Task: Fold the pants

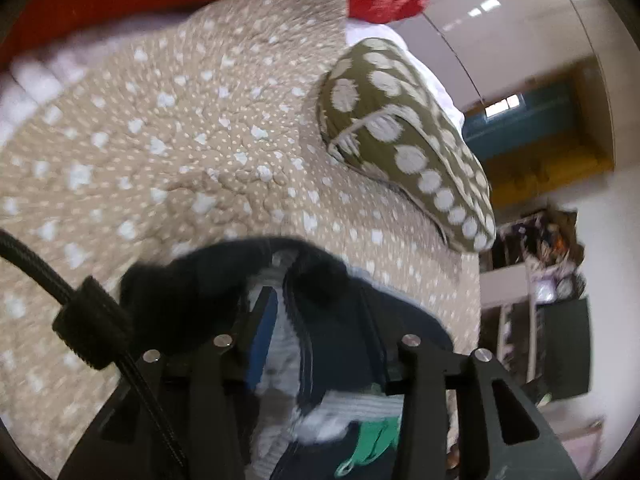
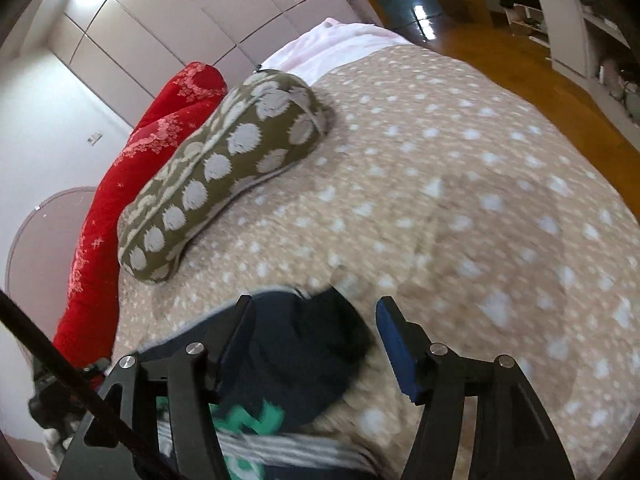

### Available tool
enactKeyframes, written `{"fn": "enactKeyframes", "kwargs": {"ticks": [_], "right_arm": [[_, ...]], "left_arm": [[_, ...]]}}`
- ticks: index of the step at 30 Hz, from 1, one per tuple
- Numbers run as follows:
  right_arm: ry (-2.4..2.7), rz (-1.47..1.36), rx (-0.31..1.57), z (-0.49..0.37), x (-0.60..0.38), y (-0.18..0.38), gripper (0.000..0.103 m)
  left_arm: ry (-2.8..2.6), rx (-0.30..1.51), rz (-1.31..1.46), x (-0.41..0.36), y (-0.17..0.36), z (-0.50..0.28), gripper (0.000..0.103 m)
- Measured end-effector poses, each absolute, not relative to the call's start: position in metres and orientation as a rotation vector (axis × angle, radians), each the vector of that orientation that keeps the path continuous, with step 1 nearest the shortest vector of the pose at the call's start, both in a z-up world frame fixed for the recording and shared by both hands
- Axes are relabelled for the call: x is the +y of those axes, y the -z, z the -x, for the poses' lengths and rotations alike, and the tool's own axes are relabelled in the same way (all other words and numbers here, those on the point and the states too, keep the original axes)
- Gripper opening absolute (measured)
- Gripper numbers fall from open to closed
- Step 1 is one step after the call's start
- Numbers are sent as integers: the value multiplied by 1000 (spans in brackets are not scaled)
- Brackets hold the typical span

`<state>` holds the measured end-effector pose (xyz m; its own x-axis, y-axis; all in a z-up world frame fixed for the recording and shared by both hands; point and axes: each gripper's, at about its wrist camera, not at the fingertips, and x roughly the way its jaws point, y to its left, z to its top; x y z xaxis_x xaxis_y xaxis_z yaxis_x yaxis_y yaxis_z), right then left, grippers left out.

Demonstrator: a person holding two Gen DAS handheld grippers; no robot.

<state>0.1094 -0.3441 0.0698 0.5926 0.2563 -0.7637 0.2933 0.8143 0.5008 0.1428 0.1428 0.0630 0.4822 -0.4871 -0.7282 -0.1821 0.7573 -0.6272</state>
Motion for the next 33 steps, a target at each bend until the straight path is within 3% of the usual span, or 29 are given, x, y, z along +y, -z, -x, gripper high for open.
{"fn": "enactKeyframes", "kwargs": {"ticks": [8,16,23,24,25,28,33], "right_arm": [[-13,-611,902,-36,-320,-85,66],[16,-589,888,27,-314,-79,66],[28,-641,891,47,-315,-73,66],[25,-638,890,48,-312,-74,66],[21,-635,889,50,-310,-76,66],[12,-624,889,51,-304,-79,66],[16,-623,891,53,-304,-79,66]], "left_arm": [[76,950,457,141,-91,-62,51],[-55,1009,559,187,-41,-17,52],[43,1072,542,156,-17,-17,52],[38,1084,508,149,-15,-18,35],[19,1101,457,142,-14,-19,30],[-18,1104,389,136,-21,-17,25],[-87,1098,384,155,-30,-10,25]]}}
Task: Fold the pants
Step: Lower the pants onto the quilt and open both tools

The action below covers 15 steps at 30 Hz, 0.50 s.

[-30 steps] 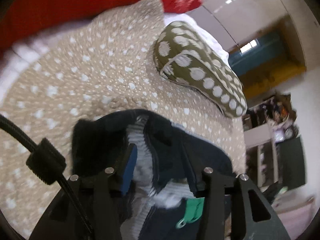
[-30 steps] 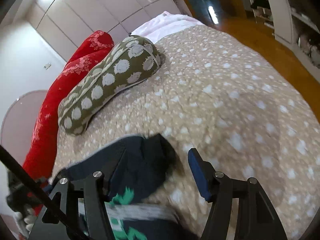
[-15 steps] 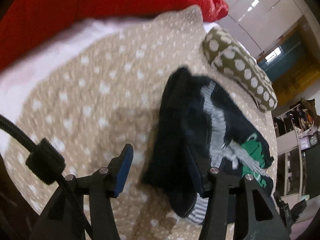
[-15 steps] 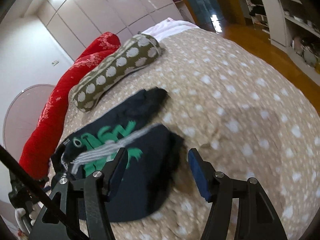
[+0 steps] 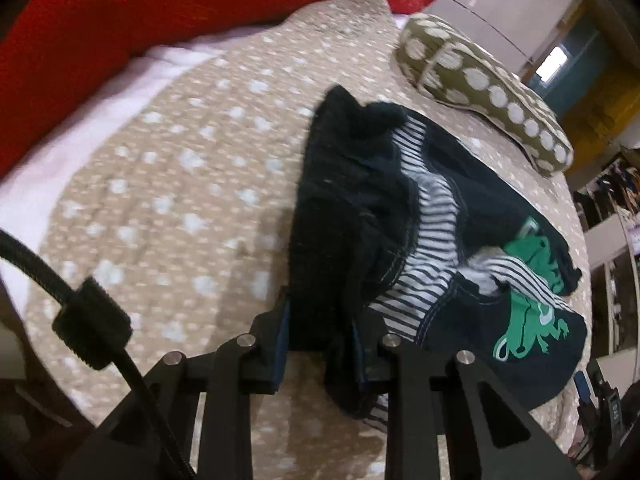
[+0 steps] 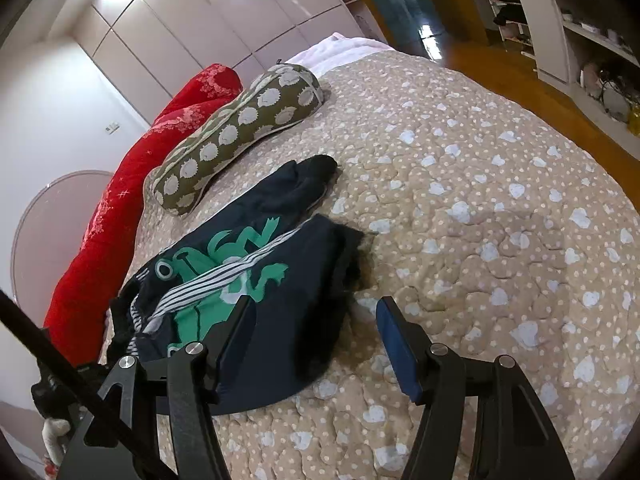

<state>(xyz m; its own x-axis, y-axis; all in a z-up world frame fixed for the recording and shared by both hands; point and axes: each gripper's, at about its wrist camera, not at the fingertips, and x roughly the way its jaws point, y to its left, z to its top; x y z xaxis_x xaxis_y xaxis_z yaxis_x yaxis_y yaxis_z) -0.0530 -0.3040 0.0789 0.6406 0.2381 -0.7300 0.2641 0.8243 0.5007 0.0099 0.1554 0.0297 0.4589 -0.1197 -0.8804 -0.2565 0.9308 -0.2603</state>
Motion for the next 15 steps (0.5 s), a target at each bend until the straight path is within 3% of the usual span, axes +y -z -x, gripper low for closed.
{"fn": "enactKeyframes", "kwargs": {"ticks": [11,15], "right_arm": [[-3,-466,902,47,-268,-87,66],[14,-399,924,40,-258,-80,68]], "left_arm": [[-72,973,392,162,-60,32,36],[-88,861,292,148,-87,52,48]]}}
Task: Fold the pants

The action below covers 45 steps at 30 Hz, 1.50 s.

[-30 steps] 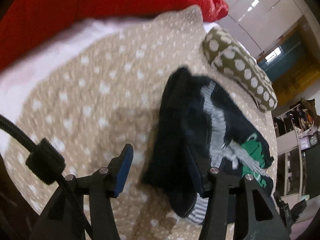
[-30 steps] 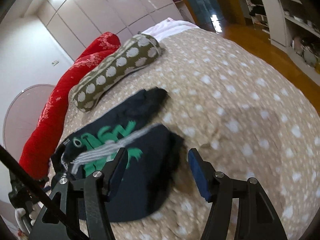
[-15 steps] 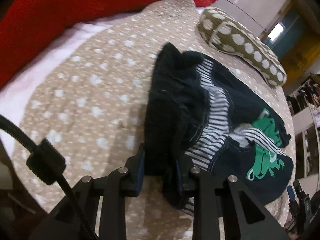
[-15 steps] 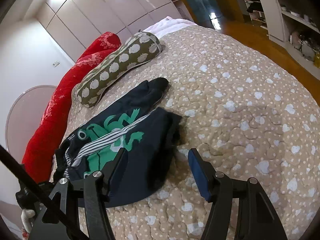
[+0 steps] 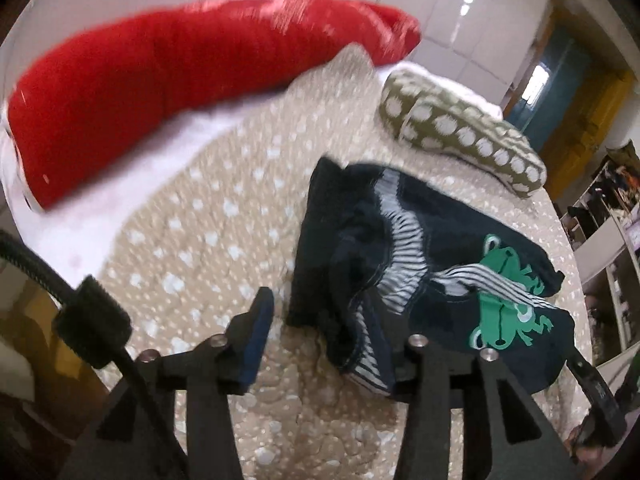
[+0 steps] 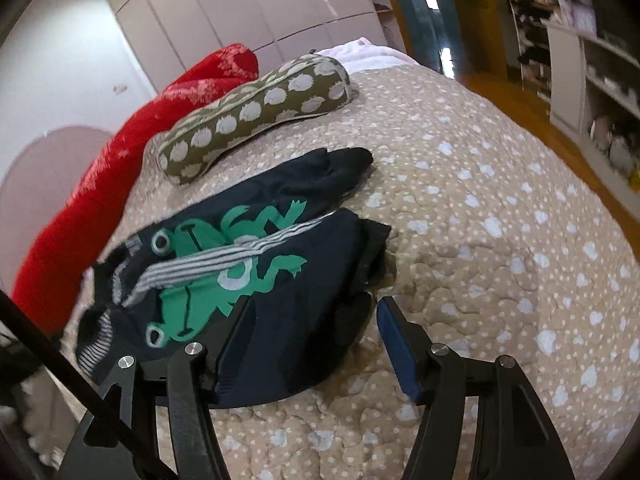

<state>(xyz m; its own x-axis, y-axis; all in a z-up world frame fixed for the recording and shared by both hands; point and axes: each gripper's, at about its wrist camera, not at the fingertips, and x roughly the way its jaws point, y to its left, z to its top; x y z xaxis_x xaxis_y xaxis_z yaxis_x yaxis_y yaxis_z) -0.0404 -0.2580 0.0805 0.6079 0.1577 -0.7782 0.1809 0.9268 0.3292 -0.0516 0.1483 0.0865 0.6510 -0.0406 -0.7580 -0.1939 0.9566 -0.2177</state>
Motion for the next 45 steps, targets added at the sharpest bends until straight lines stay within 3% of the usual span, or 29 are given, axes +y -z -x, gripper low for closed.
{"fn": "enactKeyframes", "kwargs": {"ticks": [3,4,5,6,8,11,16,21,45], "right_arm": [[36,-431,942,29,-265,-70,66],[44,-416,964,24,-266,-66,61],[82,-376,997,19,-266,-63,42],[123,-344,1021,17,-267,-61,39],[157,-362,1013,19,-273,-62,39],[215,-316,988,27,-275,-70,53],[232,-230,951,36,-272,-84,55],[236,-173,920,43,-267,-94,59],[194,-139,909,48,-255,-99,66]], "left_arm": [[-73,821,267,141,-98,58,48],[-67,814,262,137,-101,58,48],[-64,804,248,133,-106,60,48],[-64,796,233,129,-109,62,48],[-65,777,208,122,-114,63,49],[-78,739,163,110,-121,67,56],[-104,663,96,91,-133,76,70],[-108,619,81,82,-142,83,78],[-79,620,71,69,-144,89,78]]}}
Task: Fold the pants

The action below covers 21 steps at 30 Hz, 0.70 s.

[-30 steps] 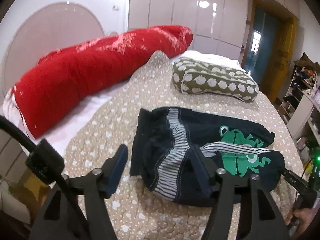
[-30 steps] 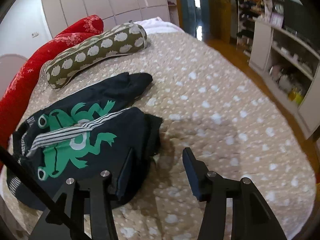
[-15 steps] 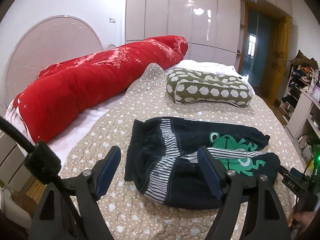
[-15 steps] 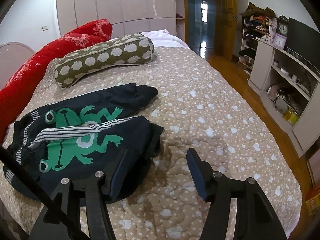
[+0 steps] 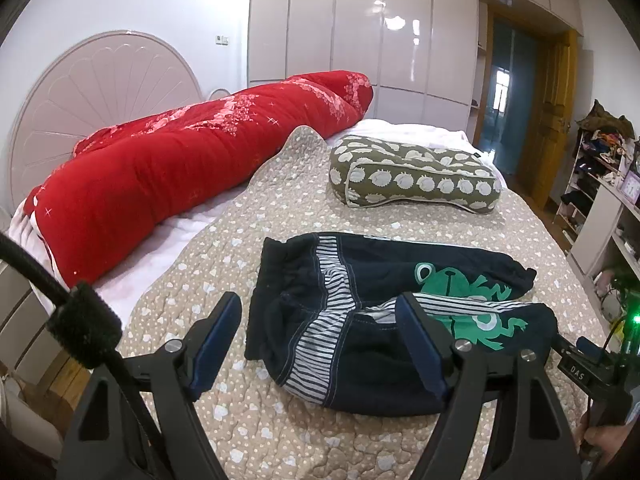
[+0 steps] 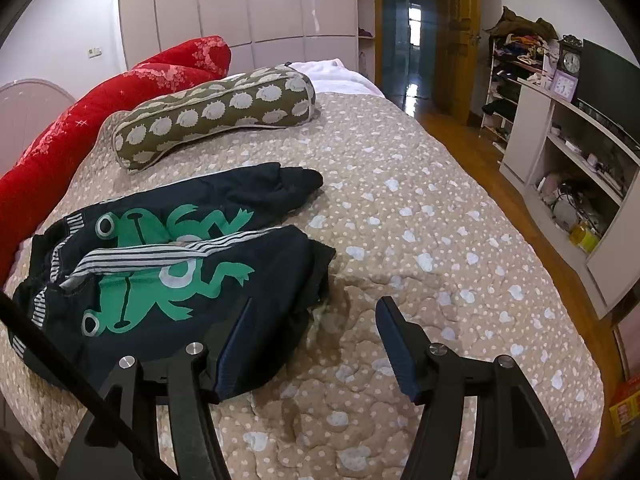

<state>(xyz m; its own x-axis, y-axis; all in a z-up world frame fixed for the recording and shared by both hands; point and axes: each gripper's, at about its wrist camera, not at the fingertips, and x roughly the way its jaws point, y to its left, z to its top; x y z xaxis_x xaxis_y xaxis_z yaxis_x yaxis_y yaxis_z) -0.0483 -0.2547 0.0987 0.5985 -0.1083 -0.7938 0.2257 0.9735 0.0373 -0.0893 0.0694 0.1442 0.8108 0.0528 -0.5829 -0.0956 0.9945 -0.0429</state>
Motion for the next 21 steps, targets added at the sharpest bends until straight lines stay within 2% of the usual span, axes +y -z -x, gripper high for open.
{"fn": "enactKeyframes", "kwargs": {"ticks": [21], "right_arm": [[124,-105,941,36,-242,-96,67]], "left_arm": [[-42,697,105,76,-129,71,78]]}}
